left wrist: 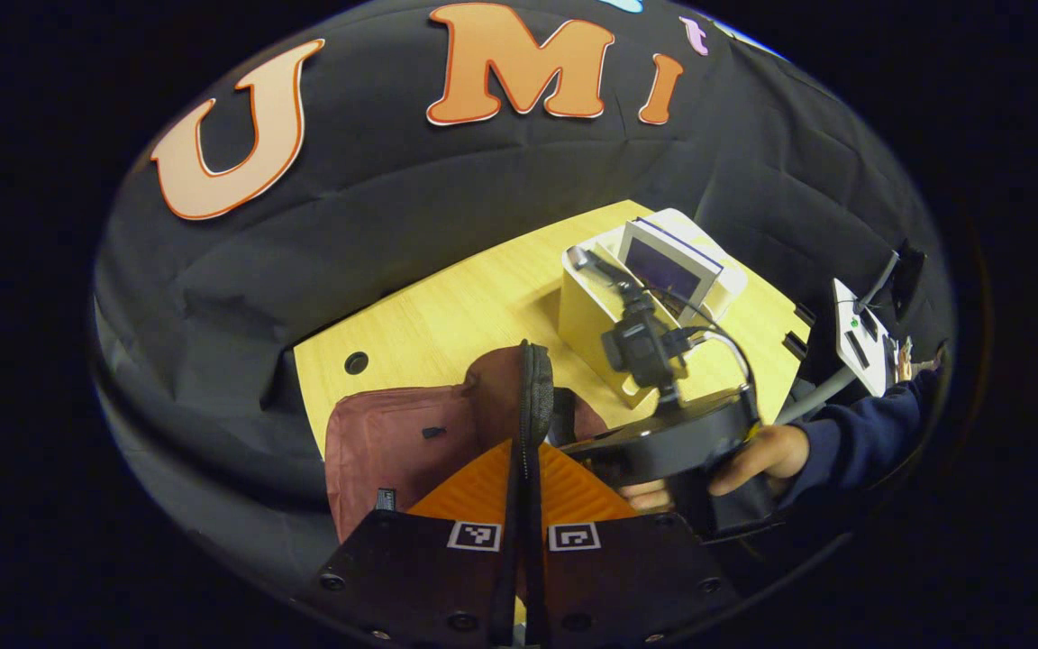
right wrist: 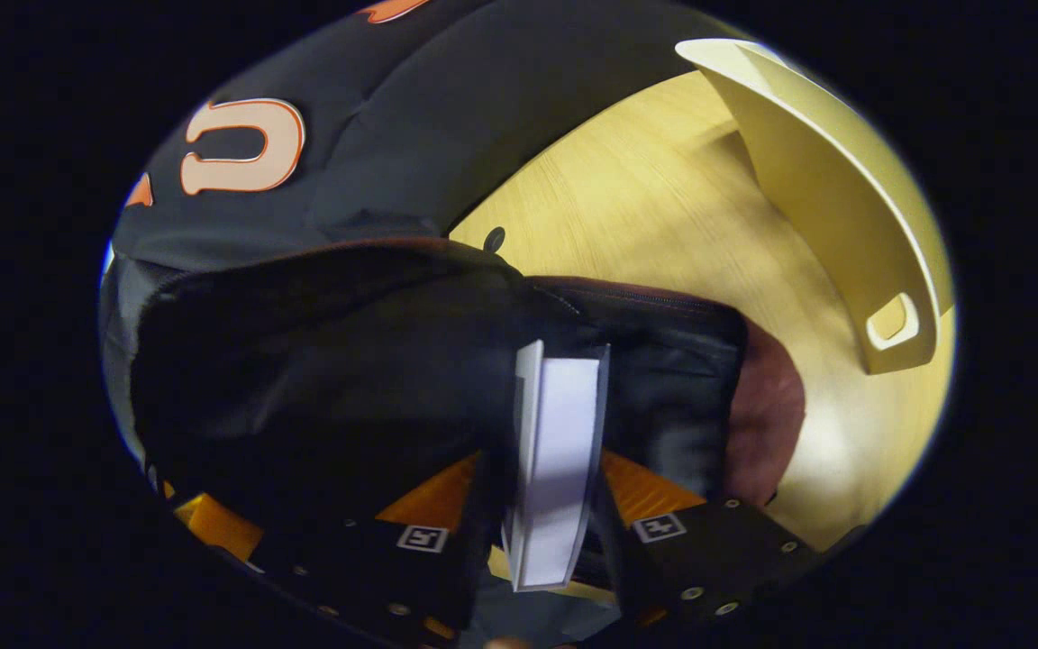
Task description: Open the schoolbag, grab two books from the bookshelf and put them into the schoolbag.
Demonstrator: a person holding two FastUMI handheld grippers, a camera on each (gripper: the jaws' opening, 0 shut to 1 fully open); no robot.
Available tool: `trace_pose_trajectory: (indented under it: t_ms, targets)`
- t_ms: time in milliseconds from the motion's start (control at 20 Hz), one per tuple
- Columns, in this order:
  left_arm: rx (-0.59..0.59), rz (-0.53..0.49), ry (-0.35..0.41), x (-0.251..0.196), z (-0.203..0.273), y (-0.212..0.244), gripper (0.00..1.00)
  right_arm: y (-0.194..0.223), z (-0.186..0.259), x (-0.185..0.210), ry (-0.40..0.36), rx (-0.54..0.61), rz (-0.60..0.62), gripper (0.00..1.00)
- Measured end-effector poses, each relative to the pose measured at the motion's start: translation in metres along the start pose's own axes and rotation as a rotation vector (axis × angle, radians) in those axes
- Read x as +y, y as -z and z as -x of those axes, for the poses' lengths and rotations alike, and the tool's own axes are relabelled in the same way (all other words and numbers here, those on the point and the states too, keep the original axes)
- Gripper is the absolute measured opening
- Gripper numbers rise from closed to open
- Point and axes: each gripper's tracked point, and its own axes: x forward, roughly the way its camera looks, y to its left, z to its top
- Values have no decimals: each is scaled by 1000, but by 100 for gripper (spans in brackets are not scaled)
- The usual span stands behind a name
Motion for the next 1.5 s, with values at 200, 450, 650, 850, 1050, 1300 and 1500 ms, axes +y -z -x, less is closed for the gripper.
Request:
trace_pose_trajectory:
  t_ms: [200,450,650,850,1050,1300,1500]
  targets:
    - [0,4,-1,-1,-6,1,5,-12,34,-27,81,-14,89,97]
    - [4,10,2,-6,-13,5,5,-34,98,-48,183,-46,216,97]
    - [4,5,-1,-9,-17,6,5,-49,145,-72,282,-39,293,97]
    - [2,26,-7,-9,-19,8,5,-69,188,-90,392,-37,406,98]
    - [-3,46,-16,-8,-22,8,5,-120,232,-98,483,-68,474,98]
    - [6,79,-30,-2,-27,12,5,-169,258,-118,565,-35,490,98]
    - [23,104,-44,5,-29,18,5,-197,247,-138,608,20,485,98]
